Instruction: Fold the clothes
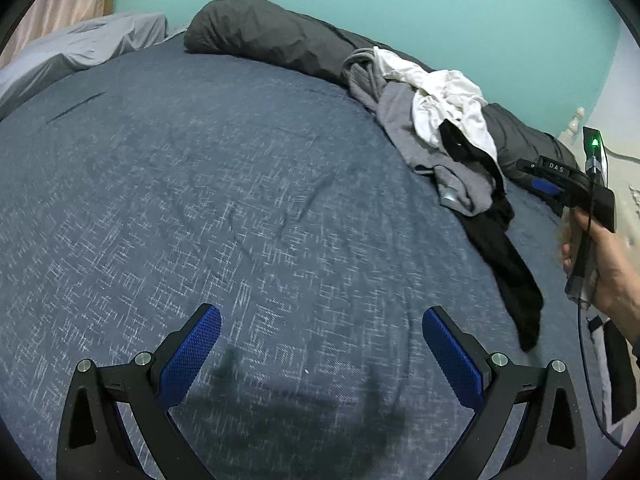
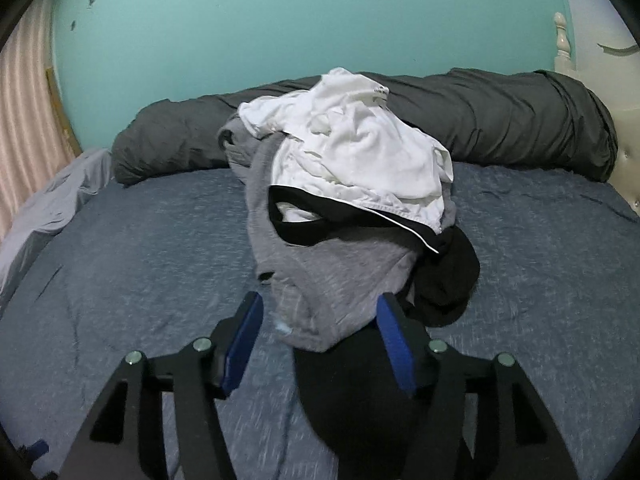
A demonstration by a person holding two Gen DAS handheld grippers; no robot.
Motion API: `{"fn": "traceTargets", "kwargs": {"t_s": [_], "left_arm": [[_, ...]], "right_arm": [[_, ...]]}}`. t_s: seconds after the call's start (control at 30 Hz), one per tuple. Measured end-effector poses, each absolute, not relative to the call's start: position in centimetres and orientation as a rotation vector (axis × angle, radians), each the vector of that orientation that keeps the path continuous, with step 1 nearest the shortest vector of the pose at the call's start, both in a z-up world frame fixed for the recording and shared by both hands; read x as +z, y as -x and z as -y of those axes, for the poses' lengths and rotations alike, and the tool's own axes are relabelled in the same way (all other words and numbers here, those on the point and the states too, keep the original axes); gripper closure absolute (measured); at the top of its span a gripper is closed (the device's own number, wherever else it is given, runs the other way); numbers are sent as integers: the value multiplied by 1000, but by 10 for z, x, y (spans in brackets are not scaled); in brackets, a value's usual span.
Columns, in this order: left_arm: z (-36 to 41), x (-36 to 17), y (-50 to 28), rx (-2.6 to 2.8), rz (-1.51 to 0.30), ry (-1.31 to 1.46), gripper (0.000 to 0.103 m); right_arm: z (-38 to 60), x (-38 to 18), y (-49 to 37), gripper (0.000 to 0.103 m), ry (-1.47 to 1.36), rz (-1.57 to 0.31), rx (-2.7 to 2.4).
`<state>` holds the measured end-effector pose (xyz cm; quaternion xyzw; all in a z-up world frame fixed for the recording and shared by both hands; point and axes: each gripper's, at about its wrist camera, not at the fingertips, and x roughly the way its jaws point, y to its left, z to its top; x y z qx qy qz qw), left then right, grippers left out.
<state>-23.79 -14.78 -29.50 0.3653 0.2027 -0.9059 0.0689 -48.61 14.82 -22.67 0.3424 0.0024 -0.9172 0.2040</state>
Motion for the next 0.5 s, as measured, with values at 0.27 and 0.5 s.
{"fn": "traceTargets", "kwargs": {"t_s": [0.27,0.5], "left_arm": [[157,-301,253,-2720,-608,-1095,0],[170,-313,271,-2697,-565,-1135,0]], "right_arm": [[-122,-252,519,33,-938,-60,-2528],[-92,-270,555,32,-926,-108,-2538]]}}
